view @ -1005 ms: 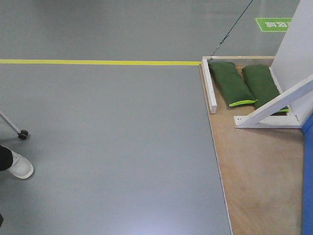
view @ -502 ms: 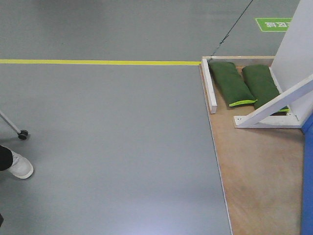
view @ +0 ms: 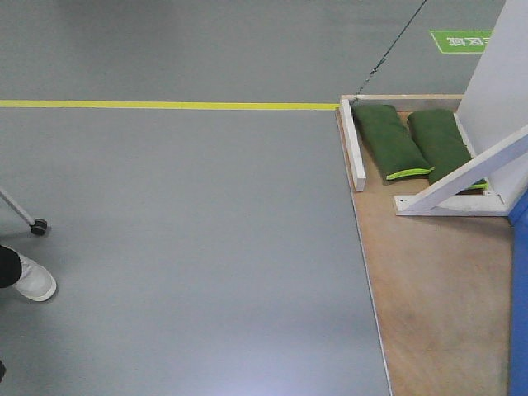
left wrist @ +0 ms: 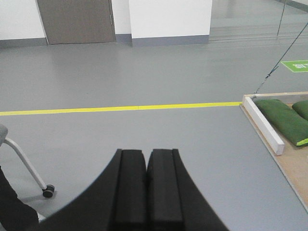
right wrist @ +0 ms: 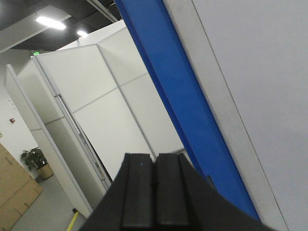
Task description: Move to blue door and open it
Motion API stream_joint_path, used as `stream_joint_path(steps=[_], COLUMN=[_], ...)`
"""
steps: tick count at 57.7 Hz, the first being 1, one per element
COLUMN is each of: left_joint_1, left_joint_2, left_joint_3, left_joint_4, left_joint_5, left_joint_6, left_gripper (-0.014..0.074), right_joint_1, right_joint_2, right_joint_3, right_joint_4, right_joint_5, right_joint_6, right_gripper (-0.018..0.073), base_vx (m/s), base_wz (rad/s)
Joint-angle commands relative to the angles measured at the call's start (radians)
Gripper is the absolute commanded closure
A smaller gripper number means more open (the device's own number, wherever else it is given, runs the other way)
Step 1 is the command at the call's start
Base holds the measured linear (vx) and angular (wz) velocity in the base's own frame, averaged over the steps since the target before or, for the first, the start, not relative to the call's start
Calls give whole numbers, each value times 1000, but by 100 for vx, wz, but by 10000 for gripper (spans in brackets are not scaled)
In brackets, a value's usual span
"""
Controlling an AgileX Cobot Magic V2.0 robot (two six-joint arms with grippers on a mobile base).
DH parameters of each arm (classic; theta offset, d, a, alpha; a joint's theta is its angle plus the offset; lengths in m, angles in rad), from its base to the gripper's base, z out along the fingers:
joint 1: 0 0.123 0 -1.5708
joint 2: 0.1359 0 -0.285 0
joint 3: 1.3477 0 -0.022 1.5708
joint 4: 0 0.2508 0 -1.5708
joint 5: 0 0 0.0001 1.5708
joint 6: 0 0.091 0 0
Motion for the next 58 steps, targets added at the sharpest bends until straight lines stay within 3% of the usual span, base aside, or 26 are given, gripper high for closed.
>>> stream_joint_path(steps=[1,24,40,58], left_joint_1=[-7,-7,-7,-7], left_joint_2=[-12,-12,-12,-12], left_joint_3=[-26,-26,-26,-26], left_joint_4=[-2,-2,-2,-2], left_joint_5=[-85,-85,-85,-85], left_joint_6=[-7,-7,-7,-7], left_gripper=[524,524,524,524], right_joint_1=[3,1,3,141], right_joint_2=[-60,-197,-294,-386], right_joint_3=[-31,-31,-31,-30], right_joint_4=[-5,42,133,159], right_joint_5=[-19,104,320,407], right_joint_6=[-3,-3,-4,-6], right_gripper=[547,547,547,547], base_vx=[0,0,0,0], base_wz=[0,0,0,0])
